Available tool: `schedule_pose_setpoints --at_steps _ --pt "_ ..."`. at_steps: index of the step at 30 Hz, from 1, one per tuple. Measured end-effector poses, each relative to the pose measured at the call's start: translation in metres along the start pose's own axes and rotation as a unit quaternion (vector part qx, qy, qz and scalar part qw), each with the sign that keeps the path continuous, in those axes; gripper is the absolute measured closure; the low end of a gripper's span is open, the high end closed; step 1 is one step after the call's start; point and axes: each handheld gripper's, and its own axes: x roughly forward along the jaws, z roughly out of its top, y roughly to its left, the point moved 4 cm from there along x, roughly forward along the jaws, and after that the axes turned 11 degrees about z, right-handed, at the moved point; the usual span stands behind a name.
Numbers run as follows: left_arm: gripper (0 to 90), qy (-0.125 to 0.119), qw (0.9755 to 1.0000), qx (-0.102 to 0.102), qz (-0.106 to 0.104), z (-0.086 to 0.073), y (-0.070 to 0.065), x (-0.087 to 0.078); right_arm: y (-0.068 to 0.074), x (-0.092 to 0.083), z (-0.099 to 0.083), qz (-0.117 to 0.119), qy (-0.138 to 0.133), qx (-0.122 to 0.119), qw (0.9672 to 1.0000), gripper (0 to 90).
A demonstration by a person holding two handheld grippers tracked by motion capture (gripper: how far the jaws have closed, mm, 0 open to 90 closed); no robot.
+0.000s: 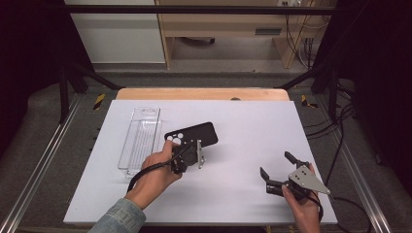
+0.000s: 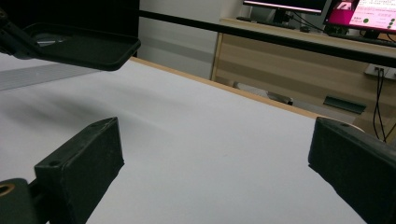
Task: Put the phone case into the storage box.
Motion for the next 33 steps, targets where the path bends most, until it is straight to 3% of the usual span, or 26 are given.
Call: schedule_pose_setpoints --at_steps 6,7,14,19,25,26,28,30,33 --pt "86.7 0.000 1.0000 -0.002 0.001 -0.002 0.000 0.002 -0.002 -0.003 -0.001 -0.005 0.000 0.009 0.9999 3.2" --pt "86.7 -0.003 1.0000 -0.003 0.003 -0.001 0.000 0.002 -0.003 -0.002 -0.002 -0.006 0.000 0.021 0.9998 3.1" --pt "86.7 -0.010 0.9999 0.003 0.007 -0.002 -0.001 -0.002 -0.004 0.002 0.000 -0.010 0.008 0.042 0.9990 3.0" --pt "86.7 -0.016 0.9998 0.001 0.012 -0.007 0.002 -0.007 -0.005 0.008 0.017 0.002 0.019 0.045 0.9988 4.1" --pt "86.7 -0.018 0.9996 0.007 0.022 -0.014 0.003 -0.015 0.003 0.019 0.046 0.020 0.059 0.021 0.9978 9.1" --pt "86.7 -0.020 0.9995 0.005 0.022 -0.016 0.002 -0.017 0.008 0.024 0.054 0.028 0.069 0.003 0.9972 9.2" --pt "86.7 -0.019 0.9995 0.010 0.021 -0.018 0.001 -0.020 0.011 0.026 0.058 0.032 0.073 -0.003 0.9968 9.2" --pt "86.6 -0.018 0.9992 0.026 0.026 -0.020 -0.001 -0.023 0.016 0.032 0.065 0.044 0.084 -0.014 0.9955 9.1" --pt "86.7 -0.020 0.9988 0.032 0.032 -0.022 0.001 -0.028 0.022 0.043 0.078 0.059 0.108 -0.044 0.9914 8.4"
